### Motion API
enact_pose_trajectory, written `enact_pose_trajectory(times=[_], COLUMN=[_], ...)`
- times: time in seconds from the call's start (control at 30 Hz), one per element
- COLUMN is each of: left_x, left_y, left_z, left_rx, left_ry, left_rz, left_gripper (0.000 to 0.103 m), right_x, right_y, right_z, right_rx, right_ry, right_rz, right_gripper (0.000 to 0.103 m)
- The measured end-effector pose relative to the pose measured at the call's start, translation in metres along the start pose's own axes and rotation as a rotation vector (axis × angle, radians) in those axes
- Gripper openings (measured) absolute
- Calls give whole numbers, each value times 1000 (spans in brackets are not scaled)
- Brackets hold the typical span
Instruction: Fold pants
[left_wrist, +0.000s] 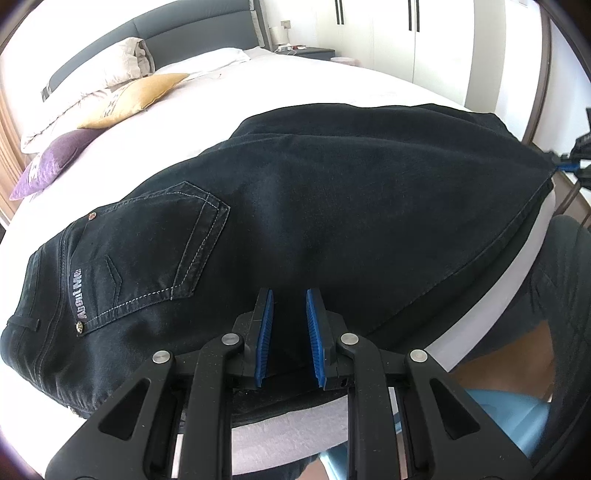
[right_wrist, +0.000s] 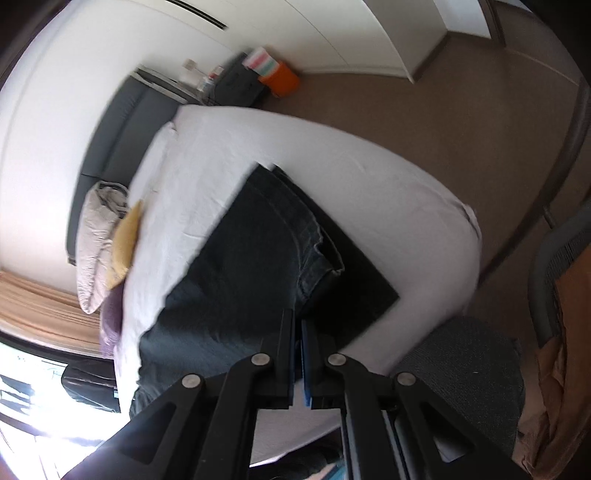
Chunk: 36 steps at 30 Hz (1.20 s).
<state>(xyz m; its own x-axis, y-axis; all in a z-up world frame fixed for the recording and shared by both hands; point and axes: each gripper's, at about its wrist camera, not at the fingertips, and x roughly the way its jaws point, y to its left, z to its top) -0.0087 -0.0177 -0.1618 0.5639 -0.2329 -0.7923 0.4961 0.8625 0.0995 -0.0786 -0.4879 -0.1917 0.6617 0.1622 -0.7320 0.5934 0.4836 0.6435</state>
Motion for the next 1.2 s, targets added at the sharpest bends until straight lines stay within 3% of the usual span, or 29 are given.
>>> enact_pose_trajectory(times=[0.2, 0.43, 0.5, 0.57, 0.73, 0.83, 0.9, 0.93, 1.0, 1.07, 1.2], left_x=[-2, -19, -26, -31, -10, 14, 29, 40, 47, 44, 38], left_y=[8, 19, 23, 30, 45, 55, 64, 69, 74, 73, 73], left_z=[-1, 10, 17, 29, 65, 74, 70, 63, 52, 43, 36], left_rx=[11, -1, -8, -27, -21, 0, -8, -19, -18, 7, 2], left_ry=[6, 19, -8, -46, -57, -2, 46, 84, 92, 64, 42], left_rz=[-23, -94, -97, -102, -85, -40, -39, -34, -53, -34, -23], left_gripper=[18, 18, 18, 18, 18, 18, 18, 18, 18, 18, 18], right_x=[17, -37, -41, -28, 58, 120, 159, 173, 186, 184, 171], right_y=[-23, -16, 13, 61, 164, 184, 176, 171, 151, 133, 117], right_z=[-7, 19, 23, 19, -8, -17, -14, -10, 2, 16, 29], right_rx=[69, 18, -58, -181, -419, -421, -389, -379, -311, -228, -248], right_ry=[69, -87, -100, -61, 166, 279, 314, 316, 288, 241, 138], right_rz=[-77, -225, -156, -19, 250, 240, 159, 122, 147, 177, 110], right_gripper=[8, 16, 16, 16, 24, 24, 24, 17, 0, 0, 0])
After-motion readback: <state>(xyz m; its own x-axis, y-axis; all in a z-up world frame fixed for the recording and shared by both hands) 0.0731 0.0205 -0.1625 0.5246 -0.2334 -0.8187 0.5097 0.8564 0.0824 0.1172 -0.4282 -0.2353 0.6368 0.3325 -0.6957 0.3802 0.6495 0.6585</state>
